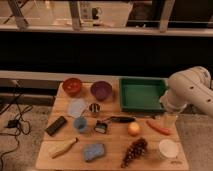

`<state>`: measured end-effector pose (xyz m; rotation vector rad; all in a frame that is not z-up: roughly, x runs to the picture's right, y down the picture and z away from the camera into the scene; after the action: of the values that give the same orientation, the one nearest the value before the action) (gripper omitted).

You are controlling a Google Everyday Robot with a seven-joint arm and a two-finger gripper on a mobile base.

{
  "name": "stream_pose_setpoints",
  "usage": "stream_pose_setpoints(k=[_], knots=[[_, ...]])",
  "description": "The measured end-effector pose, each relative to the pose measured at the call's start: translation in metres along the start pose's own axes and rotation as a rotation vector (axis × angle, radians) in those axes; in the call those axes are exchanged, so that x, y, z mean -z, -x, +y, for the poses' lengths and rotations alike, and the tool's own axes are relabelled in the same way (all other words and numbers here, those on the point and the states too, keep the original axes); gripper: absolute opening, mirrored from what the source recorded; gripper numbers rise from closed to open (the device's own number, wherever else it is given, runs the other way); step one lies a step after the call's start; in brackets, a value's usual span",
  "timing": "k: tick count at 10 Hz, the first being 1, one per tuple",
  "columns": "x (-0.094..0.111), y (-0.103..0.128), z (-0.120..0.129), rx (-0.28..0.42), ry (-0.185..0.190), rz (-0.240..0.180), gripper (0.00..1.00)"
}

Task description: Place grapes in purple bowl

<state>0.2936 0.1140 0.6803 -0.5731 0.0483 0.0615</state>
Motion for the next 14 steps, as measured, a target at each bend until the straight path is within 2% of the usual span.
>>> stream_pose_setpoints(k=[6,9,14], knots=[[0.002,0.005,0.006,0.008,0.006,-0.027,0.80],[0.002,0.016,0.016,0.047,0.010,-0.052,0.80],[0.000,0.027,0.027,0.098,0.014,-0.056,0.80]])
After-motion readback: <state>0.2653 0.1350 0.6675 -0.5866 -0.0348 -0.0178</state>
